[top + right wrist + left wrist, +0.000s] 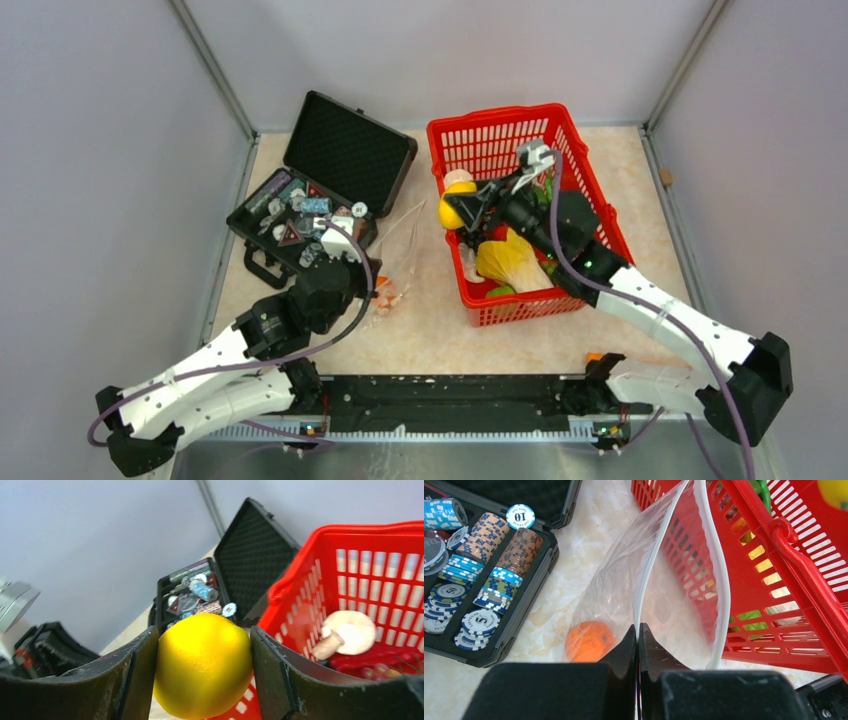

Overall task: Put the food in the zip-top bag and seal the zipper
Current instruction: Place the fake fruit in the zipper food storage bag, then pick up the fake vegetable from the bin.

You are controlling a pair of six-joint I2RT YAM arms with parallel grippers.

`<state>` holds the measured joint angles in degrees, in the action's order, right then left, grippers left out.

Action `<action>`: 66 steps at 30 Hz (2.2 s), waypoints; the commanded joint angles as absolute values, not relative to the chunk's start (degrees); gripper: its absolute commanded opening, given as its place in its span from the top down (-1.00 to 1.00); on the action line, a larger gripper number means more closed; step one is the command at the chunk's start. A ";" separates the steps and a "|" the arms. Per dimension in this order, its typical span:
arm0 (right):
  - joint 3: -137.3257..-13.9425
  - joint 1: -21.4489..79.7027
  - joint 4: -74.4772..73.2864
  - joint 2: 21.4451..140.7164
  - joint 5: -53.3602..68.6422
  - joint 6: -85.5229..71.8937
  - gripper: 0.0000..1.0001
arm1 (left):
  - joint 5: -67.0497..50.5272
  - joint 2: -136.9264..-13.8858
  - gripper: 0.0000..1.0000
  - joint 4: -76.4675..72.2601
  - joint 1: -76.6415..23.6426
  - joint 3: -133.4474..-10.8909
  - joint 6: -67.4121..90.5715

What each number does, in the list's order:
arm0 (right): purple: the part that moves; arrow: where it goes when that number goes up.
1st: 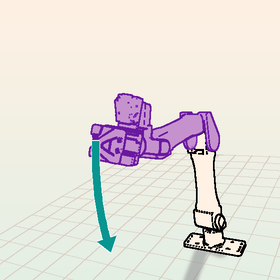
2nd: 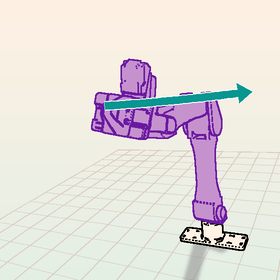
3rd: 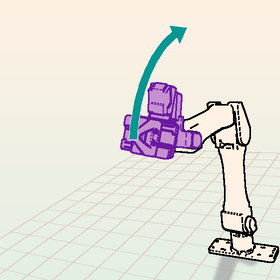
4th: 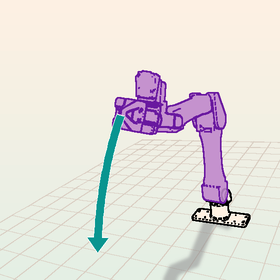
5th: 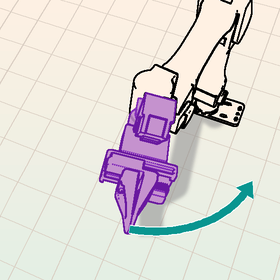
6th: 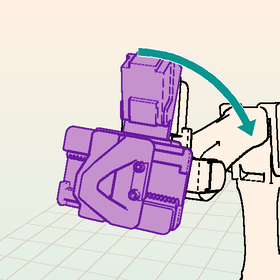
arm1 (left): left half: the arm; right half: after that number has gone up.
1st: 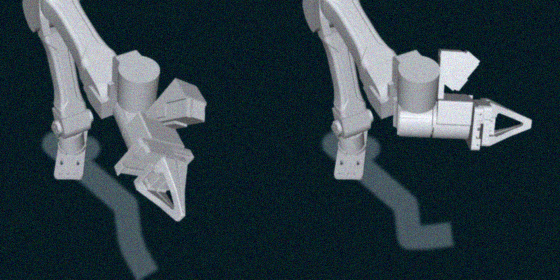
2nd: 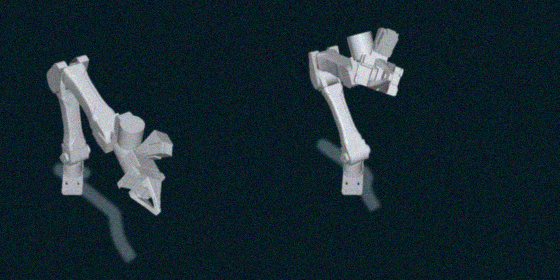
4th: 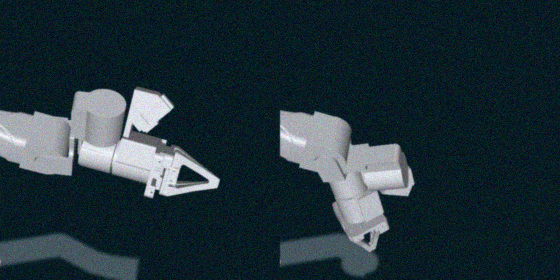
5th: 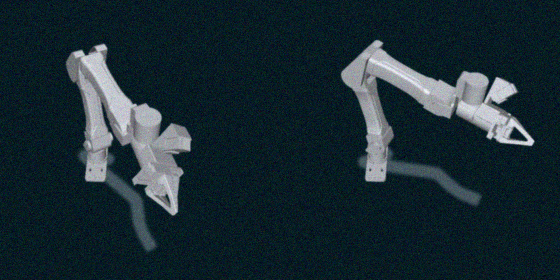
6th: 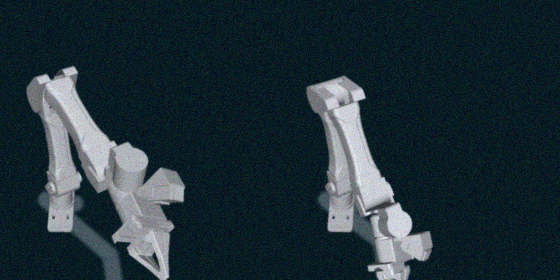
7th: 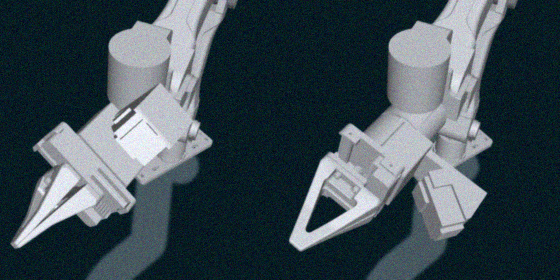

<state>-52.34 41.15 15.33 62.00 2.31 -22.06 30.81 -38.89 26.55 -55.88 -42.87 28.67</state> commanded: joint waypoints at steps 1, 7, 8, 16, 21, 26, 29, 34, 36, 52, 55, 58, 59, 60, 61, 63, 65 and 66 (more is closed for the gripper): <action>-51.45 46.51 21.37 62.07 2.01 -15.09 0.50 | 30.19 -39.19 1.00 24.01 -56.07 -44.97 28.92; -50.89 51.87 25.79 64.68 -1.38 -13.31 0.50 | 29.97 -39.77 1.00 24.26 -56.01 -45.22 28.82; -50.89 52.82 26.82 65.36 -2.25 -13.16 0.50 | 29.85 -39.77 1.00 24.18 -56.02 -45.17 28.90; -52.29 61.38 31.97 73.21 -14.08 -10.82 0.50 | 30.00 -39.53 1.00 24.33 -56.06 -45.81 28.52; -51.41 62.64 36.71 77.00 -18.36 -7.71 0.50 | 30.39 -38.30 1.00 24.68 -56.04 -45.84 28.30; -52.64 62.69 35.73 77.64 -17.34 -7.64 0.50 | 30.92 -37.97 1.00 25.11 -56.01 -45.42 28.47; -52.55 62.90 35.30 77.99 -15.97 -6.27 0.46 | 31.03 -37.84 1.00 24.79 -56.00 -45.43 28.40; -53.27 63.10 30.62 77.85 -15.44 -3.94 0.25 | 31.89 -37.37 1.00 25.47 -56.07 -45.50 28.62; -53.09 63.05 30.18 77.29 -15.02 -3.66 0.15 | 32.45 -36.85 1.00 25.41 -56.04 -45.32 28.88; -55.55 63.05 24.92 75.55 -10.82 -2.68 -0.47 | 33.30 -35.41 1.00 25.93 -56.07 -44.96 29.18; -55.93 63.06 23.86 75.13 -11.22 -2.46 -0.49 | 33.15 -35.58 1.00 25.72 -56.01 -44.92 29.18; -55.85 63.09 23.64 74.53 -11.82 -2.32 -0.50 | 33.01 -35.90 1.00 25.66 -56.00 -44.96 29.18; -55.74 63.09 23.60 74.15 -12.06 -2.30 -0.49 | 32.88 -35.95 1.00 25.69 -56.03 -45.02 29.18; -55.76 63.05 23.54 73.87 -12.38 -2.35 -0.49 | 32.87 -36.08 1.00 25.67 -55.99 -45.05 29.18; -55.57 63.09 23.54 73.42 -12.73 -2.30 -0.49 | 32.87 -36.12 1.00 25.74 -56.01 -45.01 29.18; -55.25 63.09 23.61 72.50 -14.12 -2.52 -0.49 | 33.03 -36.00 1.00 25.75 -55.99 -44.83 29.22; -54.95 63.09 23.58 70.94 -15.28 -3.01 -0.49 | 33.13 -36.10 1.00 25.75 -56.02 -44.83 29.11; -54.75 63.10 23.82 70.22 -15.60 -3.38 -0.49 | 33.21 -36.21 1.00 25.75 -56.01 -44.82 29.09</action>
<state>-52.66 62.48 22.37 74.72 -13.04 -3.01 32.42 -36.14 27.27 -55.90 -43.62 28.67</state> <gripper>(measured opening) 0.746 0.001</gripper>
